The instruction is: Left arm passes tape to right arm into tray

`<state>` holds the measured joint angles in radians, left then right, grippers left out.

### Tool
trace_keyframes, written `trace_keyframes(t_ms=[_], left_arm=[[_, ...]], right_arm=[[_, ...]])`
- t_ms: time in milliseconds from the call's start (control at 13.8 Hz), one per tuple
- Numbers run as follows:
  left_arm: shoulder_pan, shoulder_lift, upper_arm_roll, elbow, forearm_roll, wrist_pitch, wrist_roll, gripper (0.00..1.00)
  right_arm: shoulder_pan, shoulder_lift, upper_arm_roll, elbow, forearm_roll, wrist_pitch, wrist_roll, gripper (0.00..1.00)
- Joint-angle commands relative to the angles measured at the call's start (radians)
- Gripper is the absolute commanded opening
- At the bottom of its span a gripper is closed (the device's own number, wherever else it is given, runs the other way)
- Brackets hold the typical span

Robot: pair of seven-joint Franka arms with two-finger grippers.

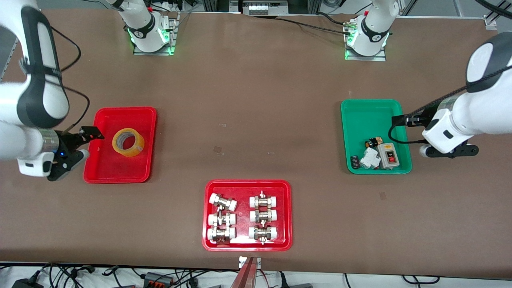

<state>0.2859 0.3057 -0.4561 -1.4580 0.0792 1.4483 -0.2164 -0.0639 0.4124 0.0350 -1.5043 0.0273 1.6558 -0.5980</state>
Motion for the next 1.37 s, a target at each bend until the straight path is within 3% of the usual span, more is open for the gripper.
trace_keyframes(t_ms=[0,145,217,434,651,795,1301], left_arm=[[-0.034,-0.189,0.113,-0.242,0.004,0.11,0.071,1.0],[-0.193,-0.215,0.303,-0.214,-0.002,0.165,0.066,1.0],[-0.224,-0.221,0.345,-0.182,-0.003,0.223,0.066,1.0],[-0.223,-0.249,0.343,-0.166,-0.006,0.157,0.075,1.0],[-0.228,-0.258,0.329,-0.139,-0.007,0.144,0.069,1.0],[-0.225,-0.258,0.332,-0.131,-0.082,0.145,0.068,1.0],[-0.224,-0.257,0.332,-0.131,-0.085,0.144,0.072,1.0]], right_arm=[[0.048,-0.13,-0.006,-0.057,-0.03,-0.051,0.217,1.0],[0.071,-0.205,0.0,-0.057,-0.03,-0.086,0.385,1.0],[0.093,-0.242,0.002,-0.057,-0.03,-0.109,0.479,1.0],[0.104,-0.329,0.003,-0.069,-0.023,-0.149,0.557,1.0],[0.102,-0.46,0.0,-0.195,-0.012,-0.085,0.616,1.0],[0.105,-0.506,0.003,-0.232,-0.017,-0.071,0.648,1.0],[0.09,-0.42,-0.006,-0.08,-0.02,-0.082,0.649,1.0]])
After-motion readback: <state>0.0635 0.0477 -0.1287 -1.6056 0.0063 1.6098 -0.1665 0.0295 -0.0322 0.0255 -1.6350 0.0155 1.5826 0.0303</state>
